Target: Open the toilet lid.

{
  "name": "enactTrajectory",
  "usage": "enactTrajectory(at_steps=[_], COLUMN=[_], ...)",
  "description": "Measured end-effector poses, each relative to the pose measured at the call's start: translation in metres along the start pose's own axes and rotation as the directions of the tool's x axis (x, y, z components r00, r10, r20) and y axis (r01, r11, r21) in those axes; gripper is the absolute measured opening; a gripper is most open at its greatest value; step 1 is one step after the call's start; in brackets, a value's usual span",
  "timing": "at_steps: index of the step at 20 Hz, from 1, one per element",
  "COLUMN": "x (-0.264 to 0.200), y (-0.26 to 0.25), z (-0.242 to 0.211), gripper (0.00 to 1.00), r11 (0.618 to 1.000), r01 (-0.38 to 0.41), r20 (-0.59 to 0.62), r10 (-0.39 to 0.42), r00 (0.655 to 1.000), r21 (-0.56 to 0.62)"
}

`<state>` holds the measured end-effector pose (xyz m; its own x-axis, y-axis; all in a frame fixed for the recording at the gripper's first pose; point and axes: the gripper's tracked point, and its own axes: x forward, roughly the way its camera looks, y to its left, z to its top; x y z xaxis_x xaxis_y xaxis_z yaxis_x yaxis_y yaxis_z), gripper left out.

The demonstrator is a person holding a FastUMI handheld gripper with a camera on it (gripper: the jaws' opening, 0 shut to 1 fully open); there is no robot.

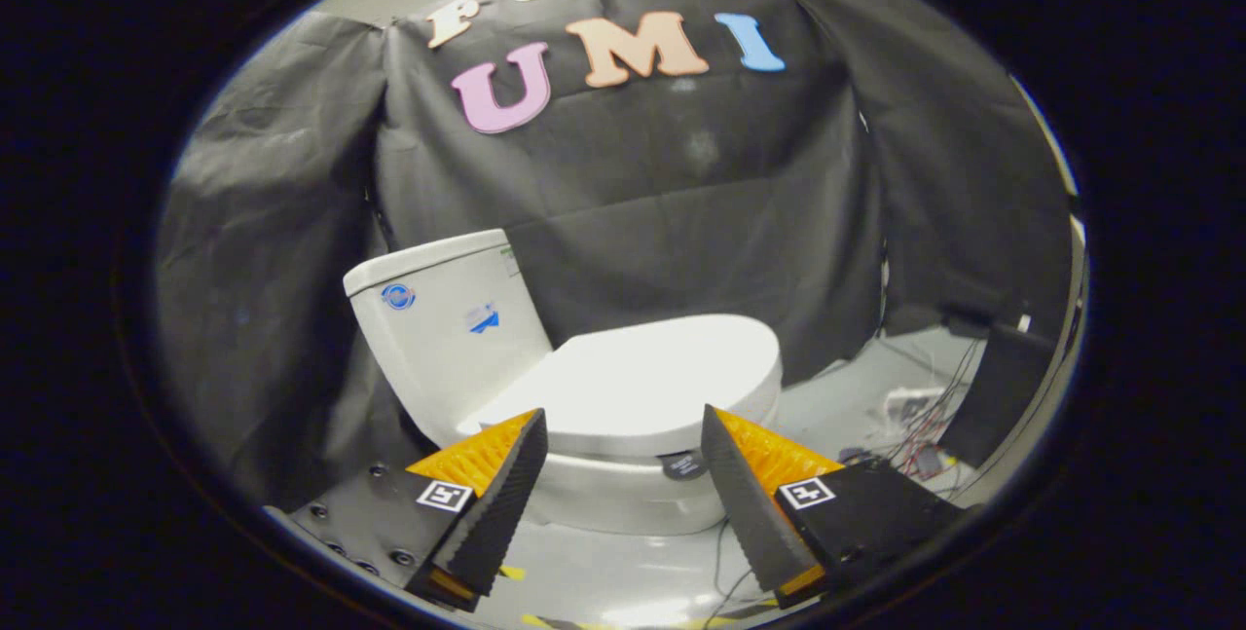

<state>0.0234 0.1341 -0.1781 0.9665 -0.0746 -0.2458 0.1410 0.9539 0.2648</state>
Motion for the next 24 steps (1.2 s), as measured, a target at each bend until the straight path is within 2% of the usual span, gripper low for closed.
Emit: enactTrajectory(at_steps=[3,7,13,19,21,24], x=[0.013,0.025,0.044,0.056,0.061,0.076], y=[0.003,0.006,-0.006,-0.02,-0.032,-0.049], z=[-0.016,-0.033,-0.054,-0.076,-0.082,-0.095], gripper=[0.98,0.98,0.98,0.98,0.98,0.94], r11=[0.991,0.942,0.872,0.771,0.72,0.618], r01=[-0.002,0.012,0.067,0.119,0.147,0.195], r20=[-0.052,-0.111,-0.175,-0.208,-0.214,-0.24], r10=[0.009,0.027,0.022,0.017,0.003,-0.01], r00=[0.999,0.993,0.984,0.978,0.977,0.971], r21=[0.135,0.337,0.485,0.626,0.679,0.762])
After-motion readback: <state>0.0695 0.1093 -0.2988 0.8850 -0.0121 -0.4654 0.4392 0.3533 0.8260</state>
